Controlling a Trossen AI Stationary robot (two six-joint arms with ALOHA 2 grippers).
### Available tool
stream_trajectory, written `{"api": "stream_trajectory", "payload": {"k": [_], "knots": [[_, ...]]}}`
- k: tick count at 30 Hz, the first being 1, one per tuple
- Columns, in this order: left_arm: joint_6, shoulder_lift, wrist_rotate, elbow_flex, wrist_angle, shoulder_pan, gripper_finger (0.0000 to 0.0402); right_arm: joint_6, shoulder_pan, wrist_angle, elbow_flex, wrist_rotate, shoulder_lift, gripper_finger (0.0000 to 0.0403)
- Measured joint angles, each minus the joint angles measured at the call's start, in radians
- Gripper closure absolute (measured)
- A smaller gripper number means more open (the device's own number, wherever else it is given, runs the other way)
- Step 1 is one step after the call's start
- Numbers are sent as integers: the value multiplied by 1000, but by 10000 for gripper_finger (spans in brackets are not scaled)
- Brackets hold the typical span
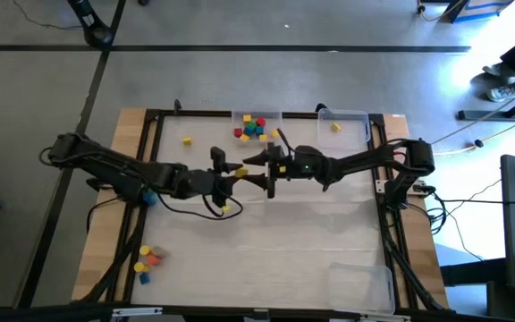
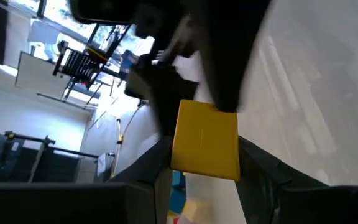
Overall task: Sort blocks by size
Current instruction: Put the triangle yellow block into the top right transparent bin
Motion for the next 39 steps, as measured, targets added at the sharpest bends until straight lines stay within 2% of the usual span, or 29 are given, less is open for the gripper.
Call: {"api": "stream_trajectory", "payload": {"k": [7,15,19,25,31,39], "knots": [[-22,10,1,0,54,0,276,5,13,9,37,0,24,114],[23,11,32,0,77,-20,276,-3,20,11,96,1,67,124],[37,11,30,0,81,-28,276,-5,20,1,108,-1,67,162],[36,11,30,0,78,-28,275,-23,21,-17,109,-2,67,245],[4,10,30,0,78,-27,243,-52,20,-30,109,0,67,325],[-19,-2,30,0,59,-40,186,-88,20,-30,109,9,66,322]]}}
